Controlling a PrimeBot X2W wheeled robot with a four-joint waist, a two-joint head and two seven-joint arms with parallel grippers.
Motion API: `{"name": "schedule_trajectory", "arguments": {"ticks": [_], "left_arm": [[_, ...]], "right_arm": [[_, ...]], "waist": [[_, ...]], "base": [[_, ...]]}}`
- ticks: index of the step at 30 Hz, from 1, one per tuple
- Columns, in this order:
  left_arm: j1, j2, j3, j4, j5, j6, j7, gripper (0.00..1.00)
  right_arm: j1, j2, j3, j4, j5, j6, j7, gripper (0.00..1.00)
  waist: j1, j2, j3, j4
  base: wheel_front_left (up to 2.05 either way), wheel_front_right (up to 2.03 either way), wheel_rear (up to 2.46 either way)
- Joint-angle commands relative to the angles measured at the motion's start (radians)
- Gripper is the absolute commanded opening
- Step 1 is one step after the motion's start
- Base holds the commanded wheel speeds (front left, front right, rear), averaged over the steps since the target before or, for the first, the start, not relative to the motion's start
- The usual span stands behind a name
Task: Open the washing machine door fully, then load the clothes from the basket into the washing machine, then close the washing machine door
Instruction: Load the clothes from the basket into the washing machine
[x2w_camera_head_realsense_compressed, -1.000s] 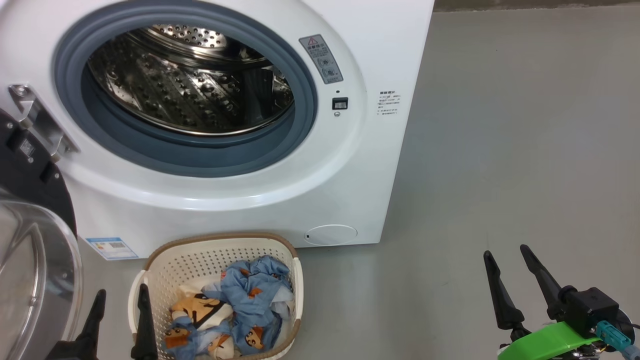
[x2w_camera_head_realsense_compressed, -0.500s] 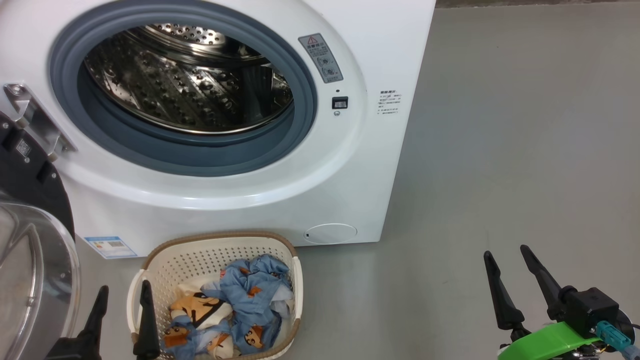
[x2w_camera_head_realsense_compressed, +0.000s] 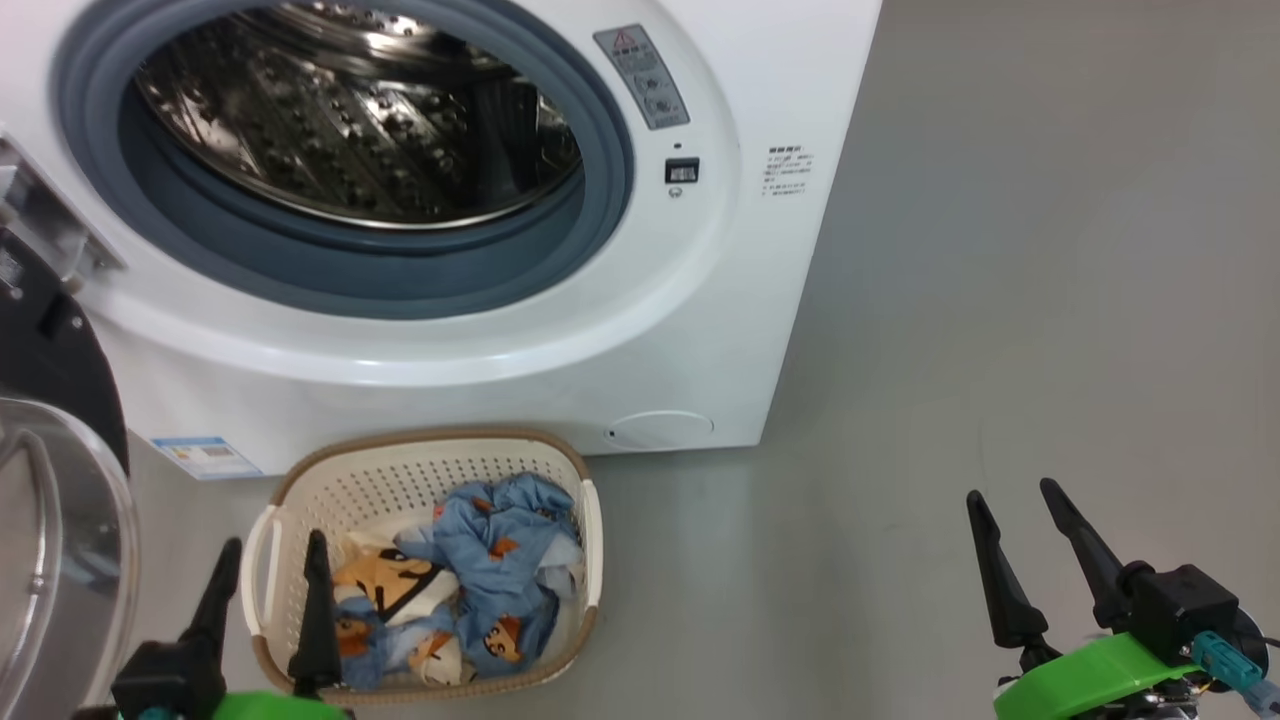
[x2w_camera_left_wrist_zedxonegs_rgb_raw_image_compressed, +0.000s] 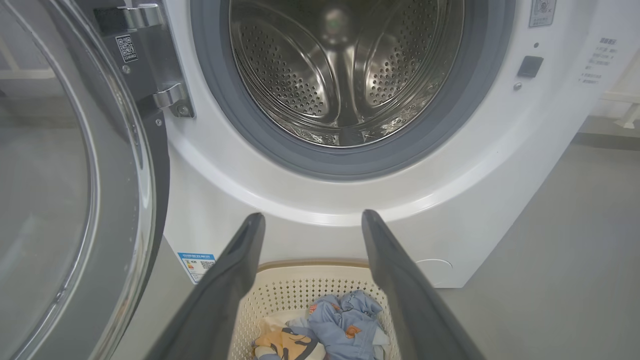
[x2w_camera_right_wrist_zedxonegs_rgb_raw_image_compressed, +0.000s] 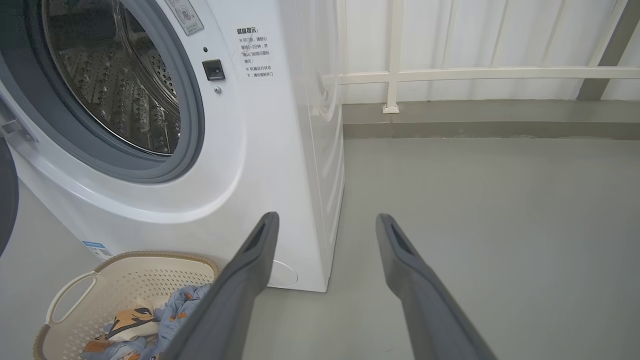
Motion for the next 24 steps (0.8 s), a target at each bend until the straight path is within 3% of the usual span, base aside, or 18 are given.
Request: {"name": "schedule_trajectory", "arguments": {"ticks": [1, 17, 24], "left_arm": [[-0.049, 0.011, 0.028, -0.018, -0.006, 0.001, -0.005, 1.00], [-0.209, 0.015, 0.047, 0.066, -0.008, -0.020, -0.005, 1.00], [-0.319, 0.048, 0.054, 0.144, 0.011, -0.037, -0.005, 1.00]], "right_arm": [[-0.032, -0.009, 0.024, -0.026, 0.008, 0.002, -0.012, 1.00], [-0.133, -0.001, 0.033, -0.032, 0.009, 0.002, -0.012, 1.00], [-0.176, 0.009, 0.041, -0.040, 0.012, 0.002, -0.012, 1.00]], "waist": [[0.0000, 0.0000, 0.045, -0.005], [0.0000, 0.0000, 0.340, -0.053], [0.0000, 0.0000, 0.462, -0.081]], "base": [[0.00, 0.00, 0.00], [0.00, 0.00, 0.00], [0.00, 0.00, 0.00]]}}
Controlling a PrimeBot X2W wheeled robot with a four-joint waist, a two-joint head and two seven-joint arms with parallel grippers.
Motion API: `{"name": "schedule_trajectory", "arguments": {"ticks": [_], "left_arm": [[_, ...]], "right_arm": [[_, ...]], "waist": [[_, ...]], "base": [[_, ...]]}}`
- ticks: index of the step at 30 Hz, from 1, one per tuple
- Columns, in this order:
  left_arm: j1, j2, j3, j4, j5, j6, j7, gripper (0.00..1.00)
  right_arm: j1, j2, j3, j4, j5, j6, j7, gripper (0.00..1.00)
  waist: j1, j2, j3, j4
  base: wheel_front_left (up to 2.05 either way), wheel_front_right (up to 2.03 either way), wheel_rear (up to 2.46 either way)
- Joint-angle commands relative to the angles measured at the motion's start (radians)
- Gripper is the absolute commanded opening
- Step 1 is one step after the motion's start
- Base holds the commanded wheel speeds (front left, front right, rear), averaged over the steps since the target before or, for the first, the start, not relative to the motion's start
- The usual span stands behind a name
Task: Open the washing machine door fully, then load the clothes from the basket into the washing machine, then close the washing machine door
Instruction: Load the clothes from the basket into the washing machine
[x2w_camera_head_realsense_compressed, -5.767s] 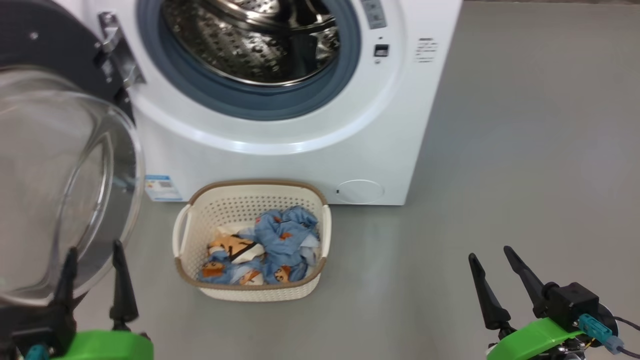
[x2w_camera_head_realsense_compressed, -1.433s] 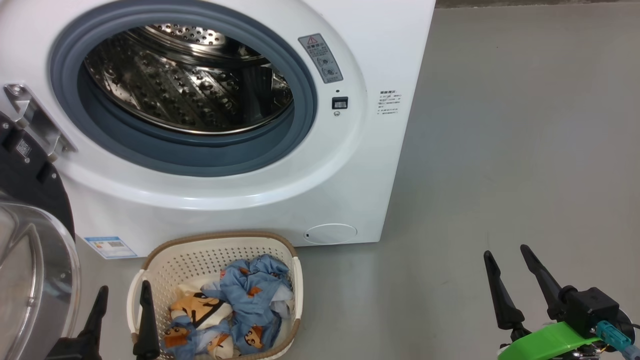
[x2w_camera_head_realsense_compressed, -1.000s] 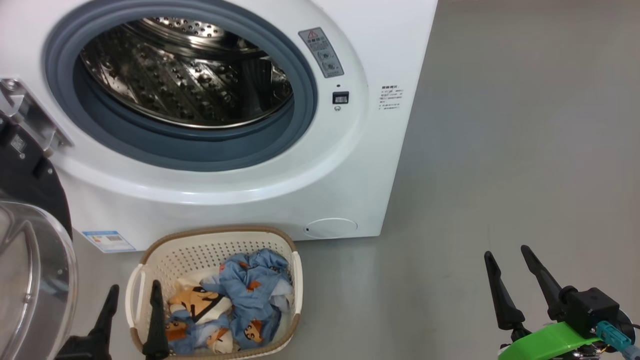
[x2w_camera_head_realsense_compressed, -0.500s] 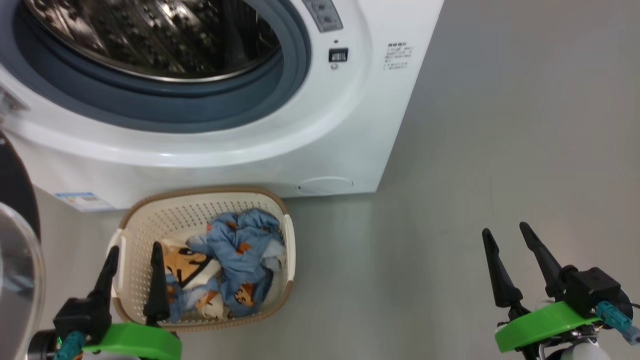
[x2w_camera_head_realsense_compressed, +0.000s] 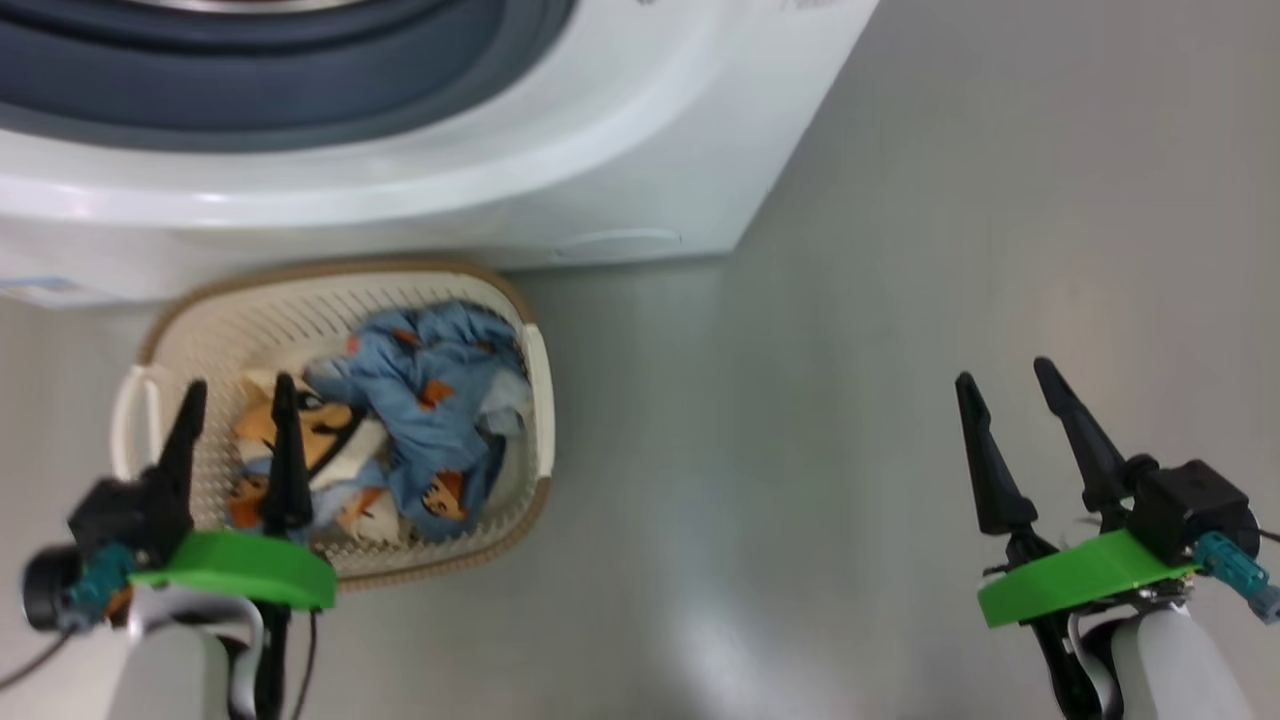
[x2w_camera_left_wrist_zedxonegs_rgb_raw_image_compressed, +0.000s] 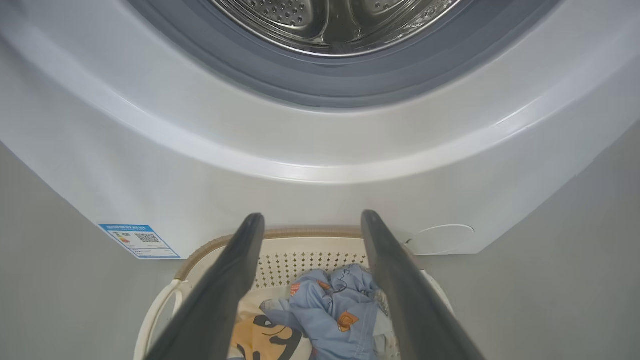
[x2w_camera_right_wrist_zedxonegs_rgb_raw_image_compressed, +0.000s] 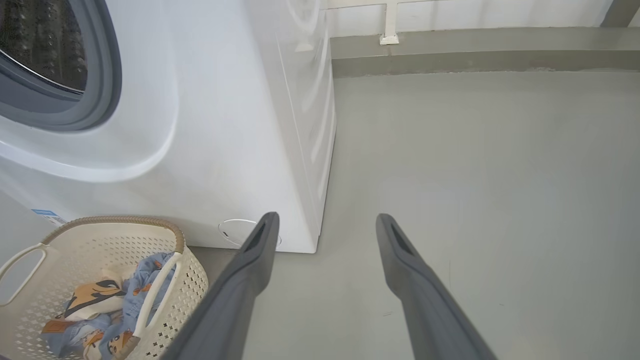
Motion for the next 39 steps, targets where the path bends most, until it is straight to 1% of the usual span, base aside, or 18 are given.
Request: {"name": "schedule_trajectory", "arguments": {"ticks": [1, 3, 4, 12, 18, 21, 26, 29, 33, 39], "left_arm": [[-0.029, 0.039, 0.033, 0.010, 0.012, -0.006, -0.005, 1.00], [-0.065, 0.055, 0.034, 0.044, 0.015, -0.011, -0.005, 1.00], [-0.065, 0.055, 0.034, 0.044, 0.015, -0.011, -0.005, 1.00], [-0.199, 0.115, 0.042, 0.213, 0.021, -0.015, -0.005, 1.00], [-0.267, 0.181, 0.036, 0.352, 0.045, -0.007, 0.017, 1.00], [-0.294, 0.206, 0.027, 0.418, 0.056, -0.002, 0.062, 1.00], [-0.336, 0.231, 0.020, 0.506, 0.058, 0.002, 0.146, 1.00], [-0.363, 0.252, 0.004, 0.551, 0.076, 0.016, 0.217, 1.00], [-0.397, 0.275, -0.016, 0.585, 0.094, 0.023, 0.287, 1.00], [-0.444, 0.310, -0.037, 0.605, 0.105, 0.012, 0.362, 1.00]], "right_arm": [[-0.011, 0.003, 0.031, -0.027, 0.011, 0.002, -0.012, 1.00], [-0.023, 0.006, 0.033, -0.029, 0.012, 0.002, -0.012, 1.00], [-0.023, 0.006, 0.033, -0.029, 0.012, 0.002, -0.012, 1.00], [-0.069, 0.020, 0.050, -0.030, 0.019, 0.002, -0.012, 1.00], [-0.095, 0.031, 0.066, -0.034, 0.022, 0.002, -0.012, 1.00], [-0.101, 0.035, 0.066, -0.034, 0.025, 0.002, -0.012, 1.00], [-0.107, 0.040, 0.070, -0.035, 0.029, 0.002, -0.012, 1.00], [-0.113, 0.043, 0.073, -0.036, 0.031, 0.002, -0.012, 1.00], [-0.120, 0.046, 0.081, -0.035, 0.034, 0.002, -0.012, 1.00], [-0.132, 0.049, 0.096, -0.036, 0.046, 0.002, -0.012, 1.00]], "waist": [[0.0000, 0.0000, 0.111, -0.038], [0.0000, 0.0000, 0.144, -0.048], [0.0000, 0.0000, 0.144, -0.048], [0.0000, 0.0000, 0.250, -0.083], [0.0000, 0.0000, 0.304, -0.113], [0.0000, 0.0000, 0.324, -0.121], [0.0000, 0.0000, 0.351, -0.130], [0.0000, 0.0000, 0.367, -0.135], [0.0000, 0.0000, 0.382, -0.140], [0.0000, 0.0000, 0.415, -0.158]], "base": [[0.00, 0.00, 0.00], [0.00, 0.00, 0.00], [0.00, 0.00, 0.00], [0.00, 0.00, 0.00], [0.00, 0.00, 0.00], [0.00, 0.00, 0.00], [0.00, 0.00, 0.00], [0.00, 0.00, 0.00], [0.00, 0.00, 0.00], [0.00, 0.00, 0.00]]}}
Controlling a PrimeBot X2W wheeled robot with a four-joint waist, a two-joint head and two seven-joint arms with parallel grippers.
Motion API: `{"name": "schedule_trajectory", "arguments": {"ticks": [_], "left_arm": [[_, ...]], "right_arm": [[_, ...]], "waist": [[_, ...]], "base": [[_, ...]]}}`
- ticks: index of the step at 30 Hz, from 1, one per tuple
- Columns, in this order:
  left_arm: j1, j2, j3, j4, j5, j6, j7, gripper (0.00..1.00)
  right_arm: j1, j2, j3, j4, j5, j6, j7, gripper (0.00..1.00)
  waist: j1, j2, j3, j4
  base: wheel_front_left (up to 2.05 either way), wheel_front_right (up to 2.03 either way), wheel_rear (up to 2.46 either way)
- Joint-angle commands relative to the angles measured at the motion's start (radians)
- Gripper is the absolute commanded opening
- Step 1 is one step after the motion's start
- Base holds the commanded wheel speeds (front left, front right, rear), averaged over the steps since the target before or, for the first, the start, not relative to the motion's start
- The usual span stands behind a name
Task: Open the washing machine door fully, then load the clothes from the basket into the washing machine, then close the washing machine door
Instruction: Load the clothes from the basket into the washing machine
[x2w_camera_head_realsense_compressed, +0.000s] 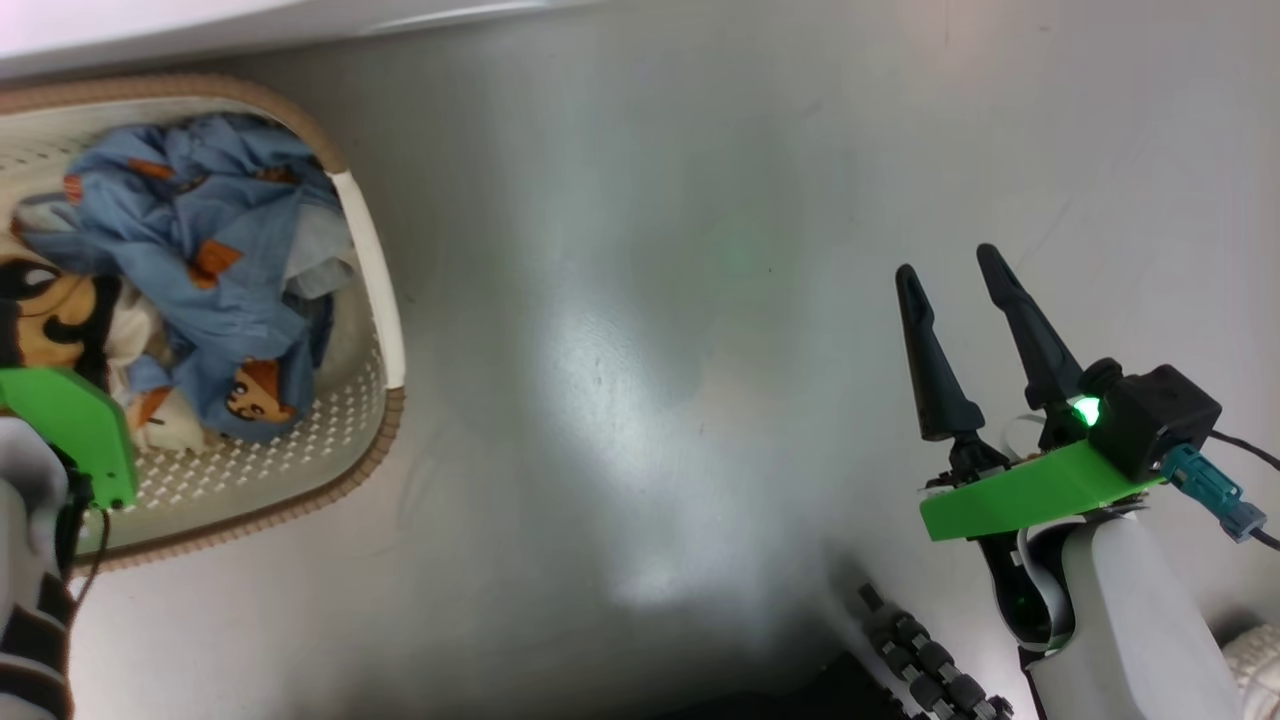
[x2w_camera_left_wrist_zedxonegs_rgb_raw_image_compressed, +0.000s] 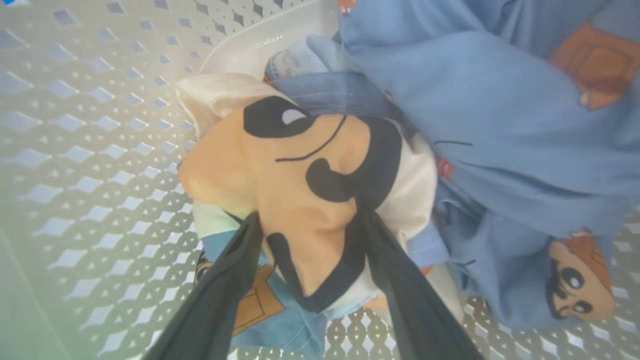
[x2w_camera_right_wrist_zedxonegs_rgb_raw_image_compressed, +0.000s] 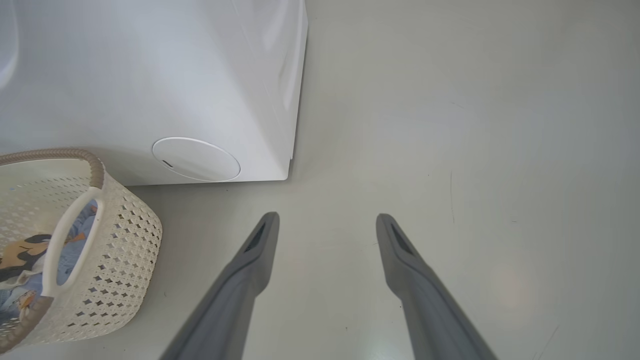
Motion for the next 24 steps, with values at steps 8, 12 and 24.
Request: {"name": "schedule_trajectory", "arguments": {"ticks": [8, 12, 24], "left_arm": [[-0.051, 0.071, 0.013, 0.028, -0.017, -0.033, 0.118, 1.00], [-0.074, 0.067, 0.022, 0.030, -0.041, -0.043, 0.120, 1.00], [-0.061, 0.038, 0.024, 0.066, -0.084, -0.046, 0.015, 0.00]], "right_arm": [[0.009, 0.005, 0.038, -0.021, 0.034, 0.002, -0.012, 1.00], [0.007, 0.005, 0.042, -0.022, 0.041, 0.002, -0.012, 1.00], [0.005, 0.006, 0.031, -0.019, 0.033, 0.002, -0.012, 1.00]], "waist": [[0.0000, 0.0000, 0.072, -0.033], [0.0000, 0.0000, 0.081, -0.037], [0.0000, 0.0000, 0.004, -0.026]], "base": [[0.00, 0.00, 0.00], [0.00, 0.00, 0.00], [0.00, 0.00, 0.00]]}}
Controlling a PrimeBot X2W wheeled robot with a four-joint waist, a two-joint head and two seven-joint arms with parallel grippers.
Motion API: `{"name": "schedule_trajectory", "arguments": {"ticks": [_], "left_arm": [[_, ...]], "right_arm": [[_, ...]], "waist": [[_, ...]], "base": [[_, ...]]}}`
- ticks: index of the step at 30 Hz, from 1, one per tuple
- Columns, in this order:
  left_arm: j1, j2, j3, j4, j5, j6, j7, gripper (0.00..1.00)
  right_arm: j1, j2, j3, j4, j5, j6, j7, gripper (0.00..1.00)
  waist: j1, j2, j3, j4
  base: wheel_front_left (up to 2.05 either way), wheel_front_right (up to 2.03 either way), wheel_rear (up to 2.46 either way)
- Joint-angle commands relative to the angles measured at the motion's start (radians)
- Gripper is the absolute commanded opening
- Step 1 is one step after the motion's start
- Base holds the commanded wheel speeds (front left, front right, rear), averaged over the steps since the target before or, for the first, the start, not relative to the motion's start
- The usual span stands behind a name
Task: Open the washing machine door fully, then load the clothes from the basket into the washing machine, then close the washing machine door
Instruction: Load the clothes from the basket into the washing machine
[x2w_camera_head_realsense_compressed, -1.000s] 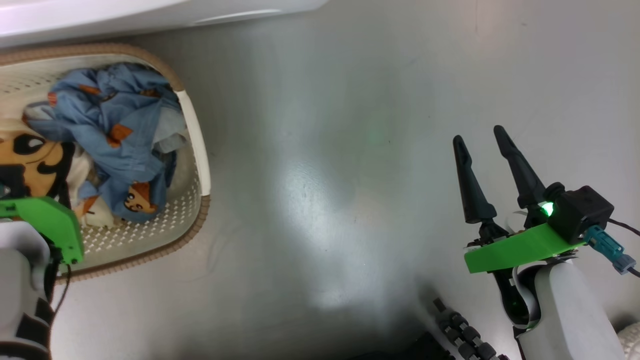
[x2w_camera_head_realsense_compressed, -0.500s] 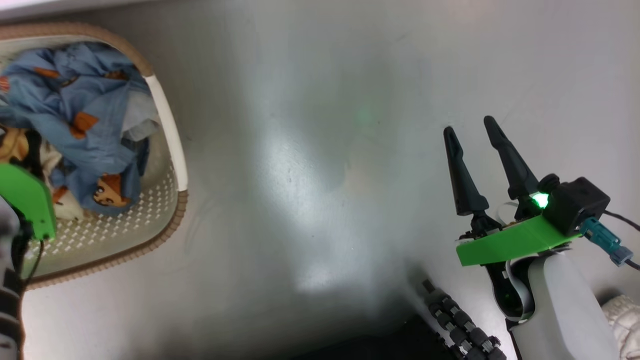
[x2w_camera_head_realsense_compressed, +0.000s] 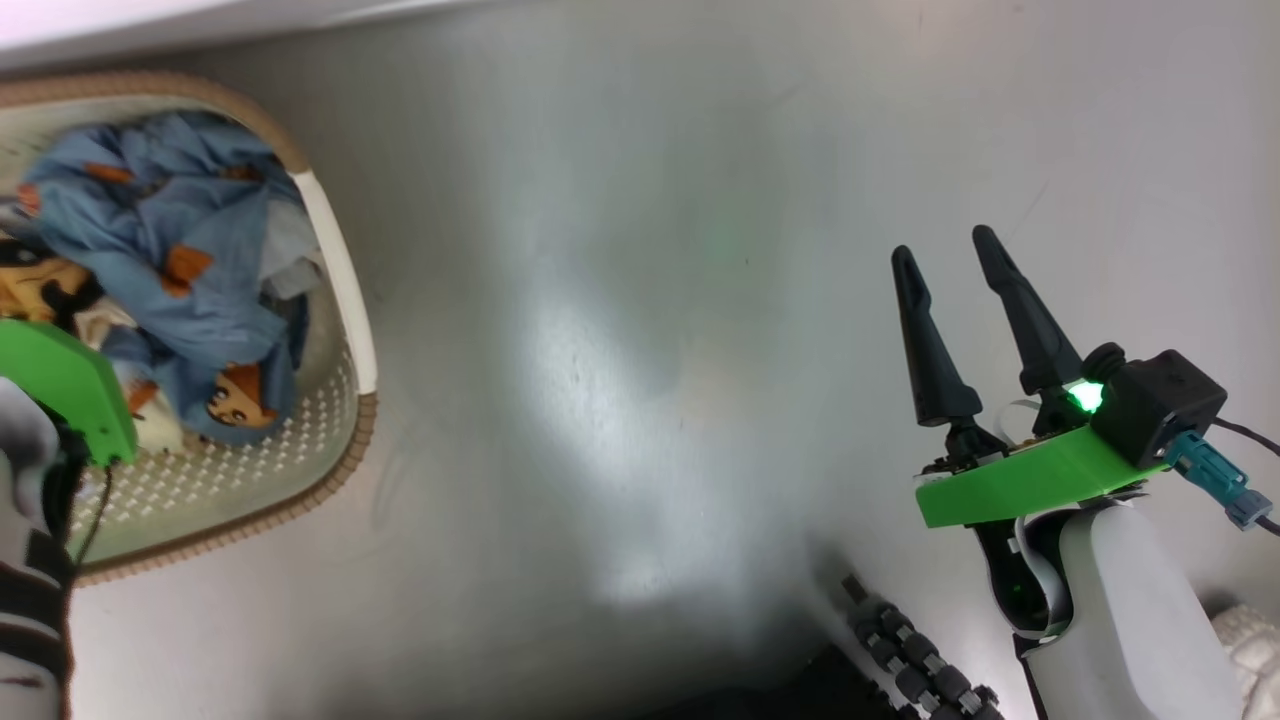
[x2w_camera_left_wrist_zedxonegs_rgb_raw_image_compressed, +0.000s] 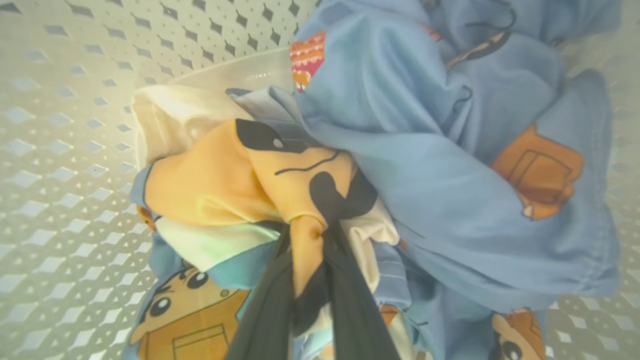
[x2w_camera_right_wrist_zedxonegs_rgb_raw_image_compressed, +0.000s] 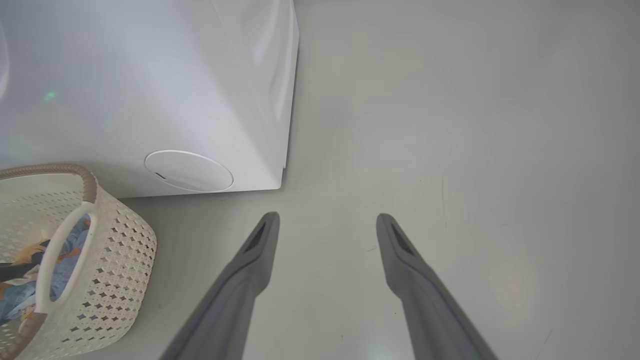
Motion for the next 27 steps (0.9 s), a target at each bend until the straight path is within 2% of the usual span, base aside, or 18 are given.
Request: {"name": "schedule_trajectory", "arguments": {"ticks": [1, 8, 13, 20, 27], "left_arm": [[0.055, 0.032, 0.022, -0.004, -0.007, 0.006, -0.030, 0.00], [0.139, 0.001, 0.030, 0.005, -0.030, 0.022, -0.204, 0.00], [0.200, -0.030, 0.032, 0.000, -0.047, 0.027, -0.280, 0.00], [0.277, -0.078, 0.040, -0.032, -0.074, 0.036, -0.351, 0.00], [0.357, -0.119, 0.043, -0.120, -0.083, 0.049, -0.377, 0.00]], "right_arm": [[0.033, 0.002, 0.011, -0.015, -0.005, 0.002, -0.012, 1.00], [0.061, 0.002, -0.008, -0.002, -0.033, 0.002, -0.012, 1.00], [0.090, -0.002, -0.019, 0.010, -0.049, 0.002, -0.012, 1.00], [0.128, -0.018, -0.027, 0.024, -0.056, 0.002, -0.012, 1.00], [0.163, -0.032, -0.029, 0.038, -0.058, 0.002, -0.012, 1.00]], "waist": [[0.0000, 0.0000, -0.044, 0.011], [0.0000, 0.0000, -0.176, 0.046], [0.0000, 0.0000, -0.256, 0.074], [0.0000, 0.0000, -0.360, 0.101], [0.0000, 0.0000, -0.457, 0.127]], "base": [[0.00, 0.00, 0.00], [0.00, 0.00, 0.00], [0.00, 0.00, 0.00], [0.00, 0.00, 0.00], [0.00, 0.00, 0.00]]}}
